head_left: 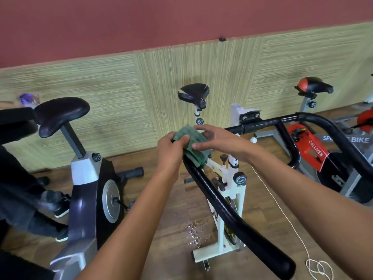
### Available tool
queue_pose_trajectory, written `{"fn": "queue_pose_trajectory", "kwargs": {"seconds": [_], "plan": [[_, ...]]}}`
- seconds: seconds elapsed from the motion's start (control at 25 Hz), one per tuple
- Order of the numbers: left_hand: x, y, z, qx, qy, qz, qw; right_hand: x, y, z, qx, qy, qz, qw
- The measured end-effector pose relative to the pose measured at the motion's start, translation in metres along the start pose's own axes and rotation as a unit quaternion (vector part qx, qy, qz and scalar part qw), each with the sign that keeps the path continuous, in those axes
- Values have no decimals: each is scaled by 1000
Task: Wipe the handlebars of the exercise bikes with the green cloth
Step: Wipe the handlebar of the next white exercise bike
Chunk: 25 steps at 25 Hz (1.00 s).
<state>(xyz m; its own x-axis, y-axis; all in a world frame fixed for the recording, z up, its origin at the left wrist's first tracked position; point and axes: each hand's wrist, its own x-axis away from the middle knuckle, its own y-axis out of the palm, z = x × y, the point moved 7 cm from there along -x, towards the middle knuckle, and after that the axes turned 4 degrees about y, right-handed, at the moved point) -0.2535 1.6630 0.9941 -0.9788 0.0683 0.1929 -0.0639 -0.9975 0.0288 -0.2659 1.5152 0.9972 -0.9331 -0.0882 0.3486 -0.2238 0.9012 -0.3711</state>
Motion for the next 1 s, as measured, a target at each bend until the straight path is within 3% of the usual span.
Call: {"fn": "queue_pose_trajectory", "kwargs": {"seconds": [0.08, 0.16, 0.24, 0.32, 0.4, 0.56, 0.76, 0.84, 0.92, 1.0], "plan": [[-2, 3, 7, 24, 3, -35, 999, 8, -6, -6, -33, -6, 14, 999], [-2, 2, 13, 8, 17, -19, 1000, 14, -9, -7, -108, 3, 51, 993], [6, -2, 20, -165, 78, 42, 982, 19, -3, -5, -194, 17, 70, 978], [26, 7, 31, -343, 166, 60, 923, 21, 12, -1, -281, 45, 70, 956], [40, 24, 23, -373, 180, 10, 910, 22, 27, 5, -314, 70, 64, 945], [49, 32, -12, -349, 113, -22, 930, 21, 23, 17, -64, 37, 85, 994], [52, 42, -17, -421, 111, 35, 900, 9, 19, 21, 19, -7, -51, 998], [53, 47, -23, -465, 85, 37, 880, 9, -6, 24, 127, -70, 42, 989], [51, 53, -30, -547, 65, 43, 833, 20, -43, 26, 257, -132, 194, 937], [46, 57, -31, -587, 41, 54, 807, 30, -61, 44, 348, -118, 232, 901]]}}
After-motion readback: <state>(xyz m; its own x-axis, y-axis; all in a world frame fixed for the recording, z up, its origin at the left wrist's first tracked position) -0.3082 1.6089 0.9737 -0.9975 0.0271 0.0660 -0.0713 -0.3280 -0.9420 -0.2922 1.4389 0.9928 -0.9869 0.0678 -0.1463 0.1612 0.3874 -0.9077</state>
